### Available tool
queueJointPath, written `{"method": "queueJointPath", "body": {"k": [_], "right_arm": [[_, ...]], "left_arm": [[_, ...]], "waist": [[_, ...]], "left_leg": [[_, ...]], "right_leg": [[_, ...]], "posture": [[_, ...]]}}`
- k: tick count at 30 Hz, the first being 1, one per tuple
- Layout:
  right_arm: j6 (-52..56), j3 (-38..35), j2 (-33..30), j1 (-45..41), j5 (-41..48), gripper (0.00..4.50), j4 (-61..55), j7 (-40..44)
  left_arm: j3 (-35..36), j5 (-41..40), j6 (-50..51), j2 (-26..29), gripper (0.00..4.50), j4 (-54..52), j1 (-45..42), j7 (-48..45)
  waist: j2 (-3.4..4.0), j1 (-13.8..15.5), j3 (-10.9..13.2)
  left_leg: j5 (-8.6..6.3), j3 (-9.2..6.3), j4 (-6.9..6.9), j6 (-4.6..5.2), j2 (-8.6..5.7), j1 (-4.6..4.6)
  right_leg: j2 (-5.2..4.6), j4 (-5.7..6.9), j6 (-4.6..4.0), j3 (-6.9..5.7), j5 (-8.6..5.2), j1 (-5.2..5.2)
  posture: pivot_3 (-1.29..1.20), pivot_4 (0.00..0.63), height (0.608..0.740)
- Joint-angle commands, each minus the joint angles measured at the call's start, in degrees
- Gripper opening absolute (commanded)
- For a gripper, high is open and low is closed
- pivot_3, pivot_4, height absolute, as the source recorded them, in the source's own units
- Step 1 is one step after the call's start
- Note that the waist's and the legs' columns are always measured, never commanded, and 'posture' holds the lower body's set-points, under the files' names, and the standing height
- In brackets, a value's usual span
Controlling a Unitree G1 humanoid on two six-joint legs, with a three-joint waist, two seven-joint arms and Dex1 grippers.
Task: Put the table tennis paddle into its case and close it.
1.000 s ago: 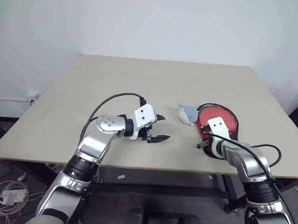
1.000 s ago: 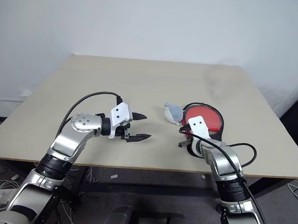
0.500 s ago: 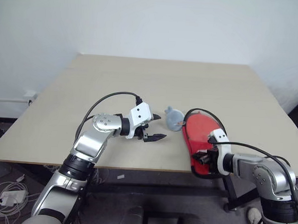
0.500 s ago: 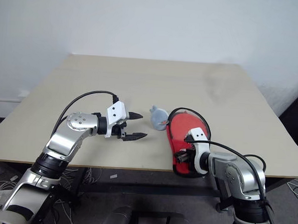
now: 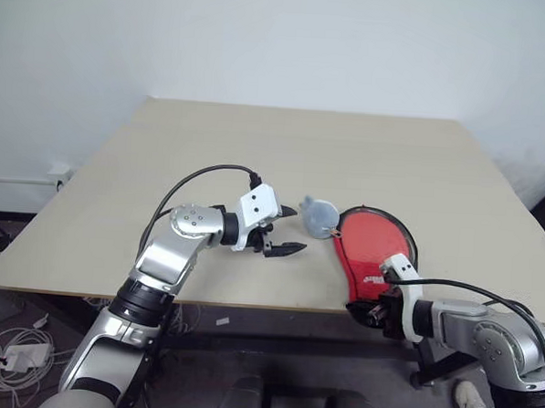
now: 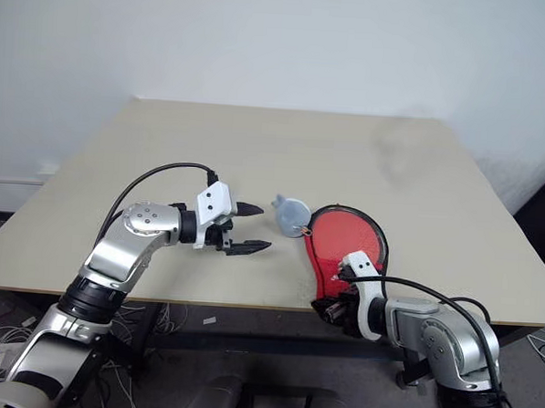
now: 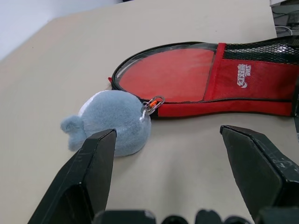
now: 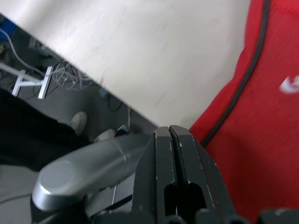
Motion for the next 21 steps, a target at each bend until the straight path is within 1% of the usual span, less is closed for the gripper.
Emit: {"method": "queueJointPath", "body": {"k": [1, 3, 5, 8, 12, 14, 15, 17, 21], "right_arm": [[-4.6, -4.7, 1.3, -3.5, 0.1, 0.03, 0.7, -1.9], [-5.2, -6.1, 1.1, -5.0, 1.6, 0.39, 0.0, -1.4], [-6.5, -6.8, 1.0, -7.3, 2.4, 0.94, -0.1, -1.1], [-9.2, -7.6, 2.4, -11.0, 2.0, 2.00, 1.8, -2.4], [-15.1, -5.2, 2.9, -13.4, -1.9, 3.47, 7.6, -3.8], [-18.9, -3.2, 2.4, -13.2, -3.5, 4.20, 9.2, -2.7], [-20.9, -2.0, 2.3, -13.2, -4.7, 4.46, 10.4, -2.3], [-23.2, -0.6, 2.3, -13.3, -6.0, 4.46, 12.0, -2.0], [-32.4, 1.4, 5.9, -16.0, -11.3, 4.46, 22.1, -4.8]], "left_arm": [[1.6, -1.5, -0.1, -0.7, 3.79, -0.3, -2.3, -0.3], [2.2, -1.9, 0.1, -0.3, 3.79, 0.2, -2.7, -0.7], [2.5, -2.0, 0.1, 0.4, 3.79, 1.1, -2.9, -1.1], [3.2, -2.7, 0.4, 0.9, 3.79, 2.1, -2.9, -1.4], [4.9, -3.3, 1.7, -0.2, 3.79, 4.0, -3.3, 0.2], [5.1, -3.2, 1.8, -0.2, 3.79, 4.6, -3.5, 0.4], [5.2, -3.0, 1.7, -0.2, 3.79, 5.0, -3.6, 0.6], [5.4, -2.7, 1.4, -0.2, 3.79, 5.6, -3.8, 0.9], [7.4, -1.9, -0.1, -2.4, 3.79, 11.4, -6.6, 5.9]], "waist": [[0.00, 0.0, 0.0], [0.00, 0.0, 0.0], [0.00, 0.0, 0.0], [0.02, -0.1, 0.0], [0.02, 0.1, 0.0], [0.01, 0.1, 0.0], [0.01, 0.1, 0.0], [0.01, 0.0, 0.0], [0.00, 0.0, 0.0]], "left_leg": [[0.00, 0.00, 0.00, 0.00, -0.01, 0.00], [0.00, 0.01, 0.02, 0.00, -0.01, 0.00], [0.00, 0.02, 0.02, 0.00, -0.01, -0.01], [0.00, 0.05, 0.00, 0.00, 0.00, -0.01], [0.00, 0.07, -0.01, 0.00, 0.01, -0.01], [0.00, 0.07, -0.01, 0.00, 0.01, -0.02], [0.00, 0.08, 0.00, 0.00, 0.00, -0.04], [0.00, 0.10, 0.00, 0.00, 0.00, -0.04], [0.01, 0.08, 0.03, 0.01, -0.01, -0.04]], "right_leg": [[0.00, 0.00, 0.00, 0.00, 0.00, 0.00], [0.00, 0.00, 0.00, 0.00, 0.01, 0.01], [0.01, 0.00, 0.01, -0.02, 0.00, 0.02], [0.04, 0.00, 0.01, -0.03, 0.00, -0.01], [0.07, 0.00, 0.01, -0.06, 0.00, 0.00], [0.05, -0.01, 0.01, -0.09, 0.00, 0.01], [0.05, -0.02, 0.00, -0.09, 0.00, 0.00], [0.05, -0.03, -0.02, -0.07, 0.02, -0.01], [0.08, -0.01, -0.03, -0.08, 0.04, 0.01]], "posture": [[0.00, 0.000, 0.716], [0.00, 0.000, 0.716], [0.00, 0.000, 0.716], [0.00, 0.000, 0.716], [0.00, 0.000, 0.716], [0.00, 0.000, 0.716], [0.00, 0.000, 0.716], [0.00, 0.000, 0.716], [0.00, 0.000, 0.716]]}}
